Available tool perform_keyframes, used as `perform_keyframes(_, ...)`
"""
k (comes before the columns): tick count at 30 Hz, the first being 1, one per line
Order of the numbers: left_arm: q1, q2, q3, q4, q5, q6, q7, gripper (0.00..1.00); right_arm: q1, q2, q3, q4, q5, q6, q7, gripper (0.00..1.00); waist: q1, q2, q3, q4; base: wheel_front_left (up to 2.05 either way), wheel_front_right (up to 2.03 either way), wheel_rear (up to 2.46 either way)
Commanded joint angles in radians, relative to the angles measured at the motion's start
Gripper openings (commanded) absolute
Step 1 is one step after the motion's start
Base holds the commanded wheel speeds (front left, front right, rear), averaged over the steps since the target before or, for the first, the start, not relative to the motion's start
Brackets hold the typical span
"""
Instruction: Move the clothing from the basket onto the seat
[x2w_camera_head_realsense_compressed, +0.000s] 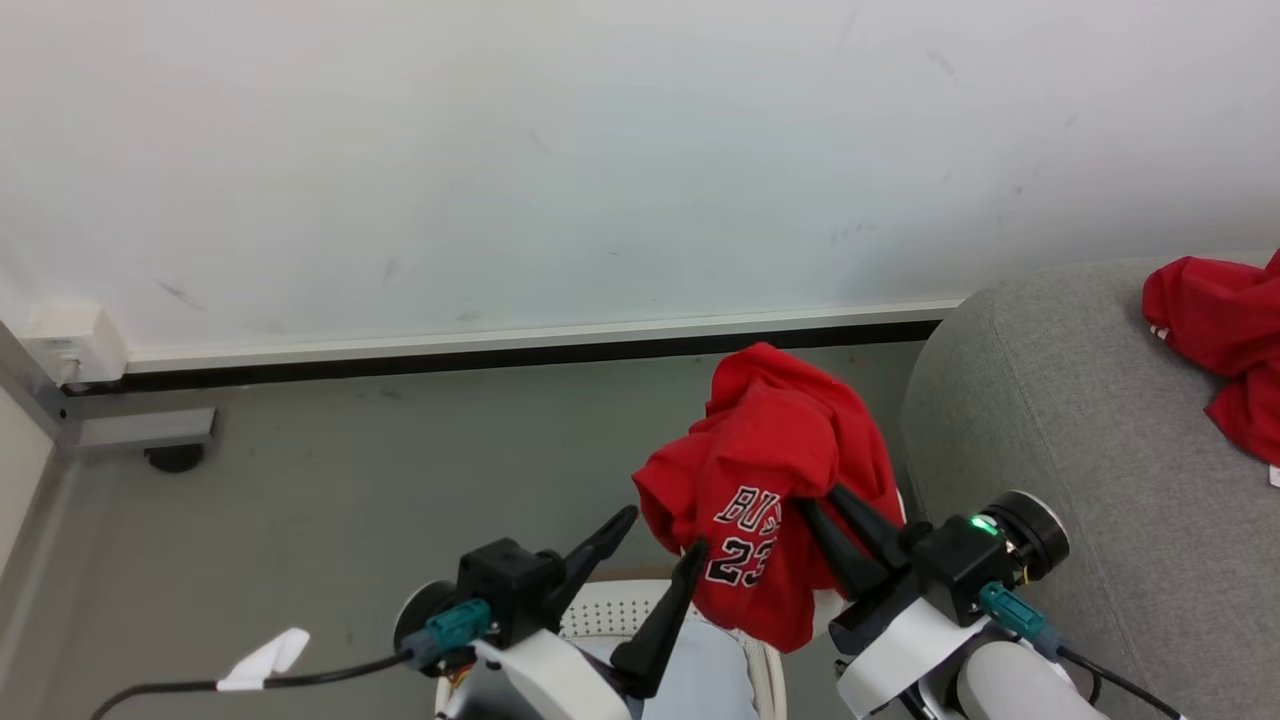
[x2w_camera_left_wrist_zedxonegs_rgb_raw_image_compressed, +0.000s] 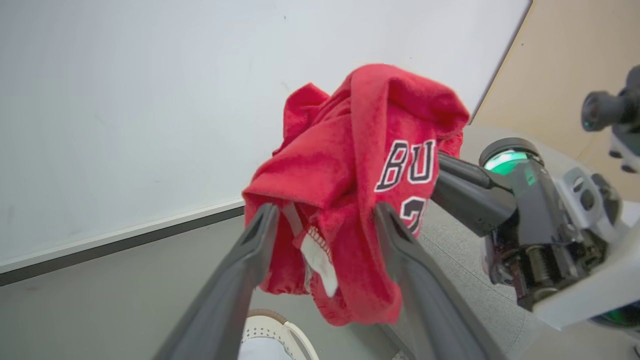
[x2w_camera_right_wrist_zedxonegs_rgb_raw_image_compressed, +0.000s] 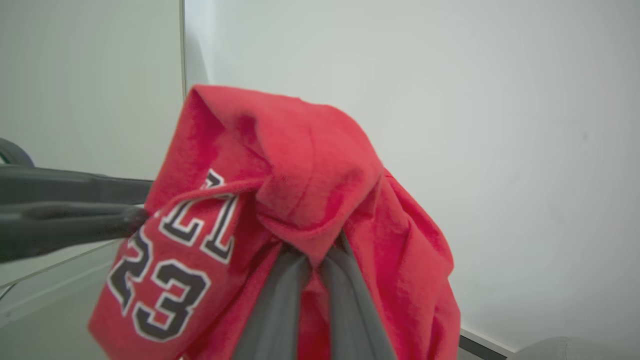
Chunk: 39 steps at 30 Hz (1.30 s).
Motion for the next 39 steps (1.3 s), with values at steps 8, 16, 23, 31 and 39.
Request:
perform_keyframes(8,0.02,-0.003,-0.006,0.053,0.003,0.0,-0.042,1.0,0.027,-0.016,-0.045,-0.016,-0.015,-0.002,0.0,0.0,0.0,-0.0001,-0.001,-0.012,0.0,0.0,0.0)
perform_keyframes(16,0.012,-0.003,-0.007,0.063,-0.003,-0.002,-0.056,1.0,0.029,-0.014,-0.052,-0.023,-0.019,-0.002,0.0,0.0,0.0,-0.0001,0.005,-0.055,0.0,0.0,0.0)
perform_keyframes(23,0.005,-0.002,-0.011,0.059,-0.001,0.0,-0.067,1.0,0.028,-0.014,-0.065,-0.036,-0.026,-0.002,0.0,0.0,0.0,-0.0001,0.032,-0.154,0.0,0.0,0.0)
perform_keyframes(31,-0.026,-0.014,-0.03,0.064,0.011,-0.016,-0.082,1.0,0.048,-0.032,-0.114,-0.057,-0.032,-0.002,0.0,0.0,0.0,-0.0001,0.078,-0.262,0.0,0.0,0.0)
perform_keyframes(39,-0.059,-0.023,-0.059,0.067,0.029,-0.036,-0.088,1.0,0.071,-0.032,-0.18,-0.091,-0.036,-0.002,0.0,0.0,0.0,-0.0001,0.133,-0.326,0.0,0.0,0.0)
